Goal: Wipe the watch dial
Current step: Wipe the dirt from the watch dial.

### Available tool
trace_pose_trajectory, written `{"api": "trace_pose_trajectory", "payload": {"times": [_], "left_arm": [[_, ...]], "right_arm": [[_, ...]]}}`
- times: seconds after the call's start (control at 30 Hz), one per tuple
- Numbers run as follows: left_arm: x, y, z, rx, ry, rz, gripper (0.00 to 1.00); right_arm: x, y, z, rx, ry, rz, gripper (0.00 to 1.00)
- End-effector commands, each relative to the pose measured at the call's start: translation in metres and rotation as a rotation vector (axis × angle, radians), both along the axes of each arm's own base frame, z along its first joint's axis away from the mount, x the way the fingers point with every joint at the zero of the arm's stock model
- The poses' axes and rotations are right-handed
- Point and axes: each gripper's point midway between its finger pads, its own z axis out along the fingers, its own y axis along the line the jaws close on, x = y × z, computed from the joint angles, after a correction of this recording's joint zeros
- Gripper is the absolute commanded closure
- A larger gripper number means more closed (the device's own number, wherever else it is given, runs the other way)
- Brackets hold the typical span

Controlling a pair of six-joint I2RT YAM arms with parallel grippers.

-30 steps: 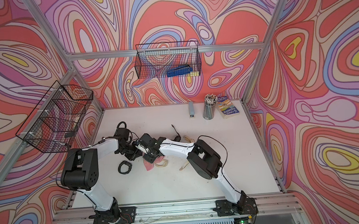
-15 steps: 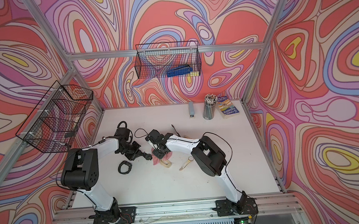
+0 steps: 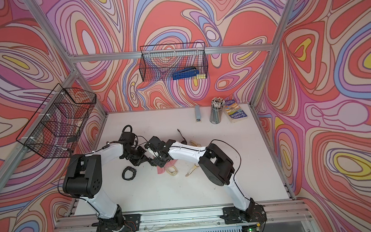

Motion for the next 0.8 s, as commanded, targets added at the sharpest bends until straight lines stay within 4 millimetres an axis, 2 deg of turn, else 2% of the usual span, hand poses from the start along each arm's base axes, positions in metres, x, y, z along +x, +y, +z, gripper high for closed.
{"api": "trace_pose_trajectory", "payload": {"times": [0.0, 0.1, 0.17, 0.27, 0.33, 0.47, 0.53, 0.7, 0.77], "left_arm": [[-0.001, -0.001, 0.003, 0.014, -0.018, 0.001, 0.96], [0.000, -0.001, 0.004, 0.014, -0.020, 0.000, 0.96], [0.001, -0.001, 0.004, 0.014, -0.021, 0.003, 0.96], [0.001, -0.001, 0.005, 0.017, -0.023, 0.002, 0.96], [0.001, 0.000, 0.006, 0.019, -0.025, 0.001, 0.96], [0.001, 0.000, 0.009, 0.022, -0.030, -0.005, 0.96], [0.001, 0.001, 0.009, 0.027, -0.032, -0.008, 0.96], [0.001, 0.001, 0.011, 0.030, -0.043, -0.010, 0.96], [0.001, 0.001, 0.011, 0.028, -0.048, -0.009, 0.96]], "right_arm": [[-0.006, 0.022, 0.003, 0.081, 0.021, 0.032, 1.00], [-0.015, 0.025, -0.010, 0.078, 0.065, 0.058, 1.00], [-0.020, 0.021, -0.026, 0.040, 0.089, 0.063, 1.00], [-0.017, 0.005, -0.047, -0.052, 0.106, 0.005, 1.00], [-0.016, -0.007, -0.055, -0.084, 0.114, -0.026, 1.00], [-0.006, -0.036, -0.060, -0.119, 0.154, -0.130, 1.00], [-0.005, -0.050, -0.060, -0.174, 0.120, -0.130, 1.00], [-0.013, -0.076, -0.066, -0.240, 0.114, -0.131, 1.00], [-0.009, -0.079, -0.059, -0.246, 0.092, -0.139, 1.00]]}}
